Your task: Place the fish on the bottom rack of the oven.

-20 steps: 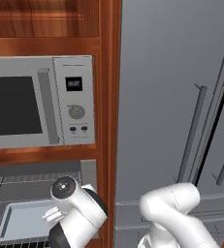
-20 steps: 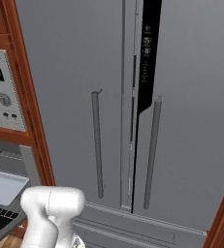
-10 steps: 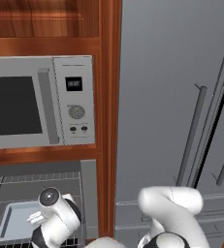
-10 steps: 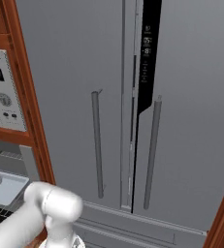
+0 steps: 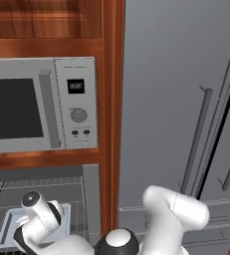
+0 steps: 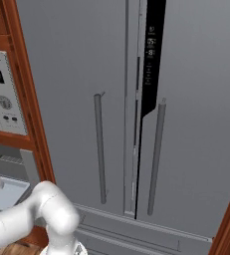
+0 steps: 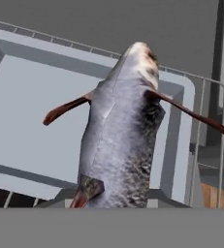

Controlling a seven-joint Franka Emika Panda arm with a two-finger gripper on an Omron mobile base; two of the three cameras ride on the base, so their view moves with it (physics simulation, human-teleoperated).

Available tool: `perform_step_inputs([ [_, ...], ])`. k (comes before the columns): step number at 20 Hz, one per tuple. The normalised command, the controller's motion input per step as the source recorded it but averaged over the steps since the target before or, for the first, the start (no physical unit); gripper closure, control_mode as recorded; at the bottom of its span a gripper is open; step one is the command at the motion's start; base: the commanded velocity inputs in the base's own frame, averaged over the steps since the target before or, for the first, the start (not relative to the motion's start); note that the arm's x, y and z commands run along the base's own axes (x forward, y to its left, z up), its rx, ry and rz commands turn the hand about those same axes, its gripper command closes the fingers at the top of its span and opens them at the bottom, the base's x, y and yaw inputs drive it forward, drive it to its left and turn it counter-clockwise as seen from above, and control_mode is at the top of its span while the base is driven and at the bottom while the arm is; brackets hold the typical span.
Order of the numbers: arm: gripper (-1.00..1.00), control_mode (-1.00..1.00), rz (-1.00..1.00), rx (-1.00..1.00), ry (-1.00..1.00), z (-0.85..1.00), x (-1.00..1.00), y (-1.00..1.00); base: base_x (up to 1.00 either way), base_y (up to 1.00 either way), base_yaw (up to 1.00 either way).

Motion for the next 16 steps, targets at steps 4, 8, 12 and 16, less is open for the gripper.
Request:
perform_step_inputs([
  [4, 1.00, -1.00, -0.16, 0.00, 0.04, -0.63, 0.26, 0.00, 0.00, 0.00, 0.00],
  [8, 1.00, -1.00, -0.11, 0.00, 0.00, -0.69, 0.27, 0.00, 0.00, 0.00, 0.00],
  [12, 1.00, -1.00, -0.09, 0.01, 0.08, -0.54, 0.38, 0.00, 0.00, 0.00, 0.00],
  [16, 1.00, -1.00, -0.04, 0.04, 0.01, -0.51, 0.08, -0.01, 0.00, 0.00, 0.00],
])
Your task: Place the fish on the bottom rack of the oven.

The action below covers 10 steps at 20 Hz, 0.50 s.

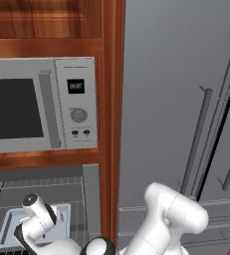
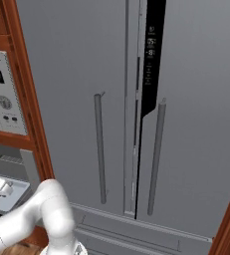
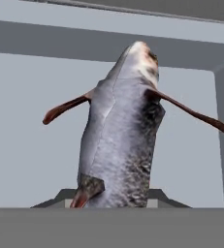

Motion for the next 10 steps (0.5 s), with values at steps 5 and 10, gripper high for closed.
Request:
perform_step_inputs([
  [5, -1.00, -1.00, -0.02, 0.00, 0.00, -0.27, 0.00, 0.00, 0.00, 0.00, 0.00],
  [10, -1.00, -1.00, -0.01, 0.00, 0.00, 0.08, 0.00, 0.00, 0.00, 0.00, 0.00],
])
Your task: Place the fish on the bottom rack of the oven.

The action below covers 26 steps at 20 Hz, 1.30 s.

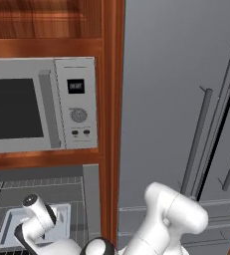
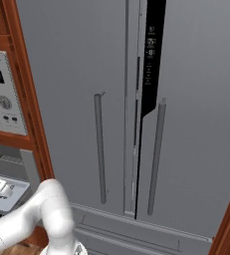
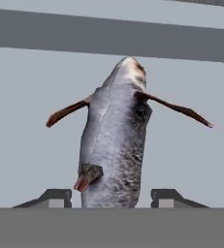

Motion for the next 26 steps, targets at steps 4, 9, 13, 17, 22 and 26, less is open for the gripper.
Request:
perform_step_inputs([
  [4, -1.00, -1.00, 0.00, -0.01, 0.00, 0.26, -0.19, 0.00, 0.00, 0.00, 0.00],
  [9, -1.00, -1.00, 0.00, -0.01, -0.05, 0.53, -0.53, 0.00, 0.00, 0.00, 0.00],
  [13, -1.00, -1.00, 0.00, 0.00, -0.02, 0.87, -0.71, 0.00, 0.00, 0.00, 0.00],
  [17, -1.00, -1.00, 0.00, 0.05, 0.00, 1.00, -0.82, -0.05, 0.00, 0.00, 0.00],
  [22, -1.00, -1.00, 0.00, 0.11, -0.02, 1.00, -0.81, -0.26, 0.00, 0.00, 0.00],
  [26, -1.00, -1.00, 0.00, 0.20, -0.08, 1.00, -0.68, -0.79, 0.00, 0.00, 0.00],
])
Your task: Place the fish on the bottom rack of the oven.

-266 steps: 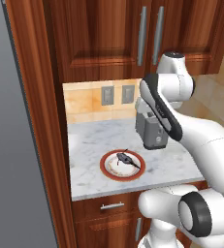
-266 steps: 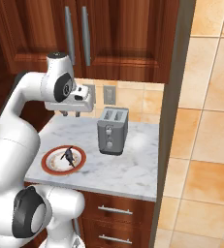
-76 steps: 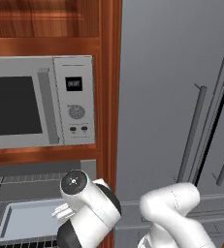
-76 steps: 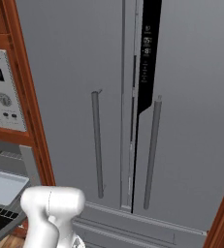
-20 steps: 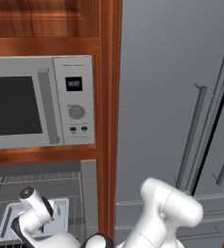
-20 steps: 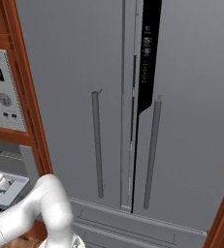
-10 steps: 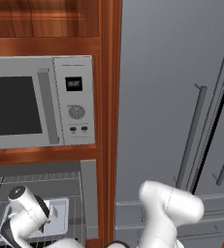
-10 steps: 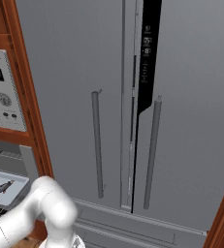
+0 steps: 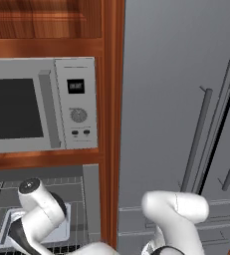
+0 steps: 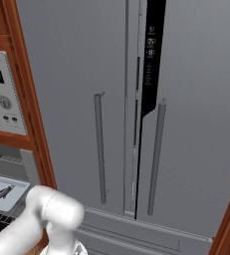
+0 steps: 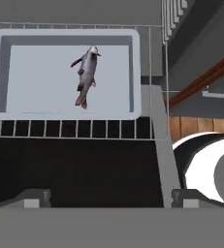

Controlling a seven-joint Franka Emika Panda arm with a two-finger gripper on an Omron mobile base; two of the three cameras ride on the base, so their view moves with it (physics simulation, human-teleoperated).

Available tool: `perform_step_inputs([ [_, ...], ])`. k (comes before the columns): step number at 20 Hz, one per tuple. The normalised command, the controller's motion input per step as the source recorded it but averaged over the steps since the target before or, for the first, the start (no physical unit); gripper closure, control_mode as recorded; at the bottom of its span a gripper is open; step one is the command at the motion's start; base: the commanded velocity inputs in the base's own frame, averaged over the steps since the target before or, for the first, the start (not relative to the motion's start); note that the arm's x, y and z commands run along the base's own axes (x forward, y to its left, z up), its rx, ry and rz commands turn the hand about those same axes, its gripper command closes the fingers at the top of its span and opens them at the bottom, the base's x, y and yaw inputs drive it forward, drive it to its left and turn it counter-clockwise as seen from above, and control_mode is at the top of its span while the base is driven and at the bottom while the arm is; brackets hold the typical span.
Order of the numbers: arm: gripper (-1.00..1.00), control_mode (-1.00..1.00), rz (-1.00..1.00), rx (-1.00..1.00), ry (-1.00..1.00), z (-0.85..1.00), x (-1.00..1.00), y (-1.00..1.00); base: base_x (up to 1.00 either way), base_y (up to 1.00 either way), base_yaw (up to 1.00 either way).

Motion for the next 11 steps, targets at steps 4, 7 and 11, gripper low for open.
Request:
perform_step_inputs([
  [4, -1.00, -1.00, 0.00, 0.08, -0.12, 1.00, -0.72, -0.51, 0.00, 0.00, 0.00],
  [7, -1.00, -1.00, 0.00, 0.00, -0.15, 1.00, -0.80, 0.00, 0.00, 0.00, 0.00],
  [11, -1.00, -1.00, 0.01, -0.05, -0.16, 1.00, -0.78, 0.00, 0.00, 0.00, 0.00],
])
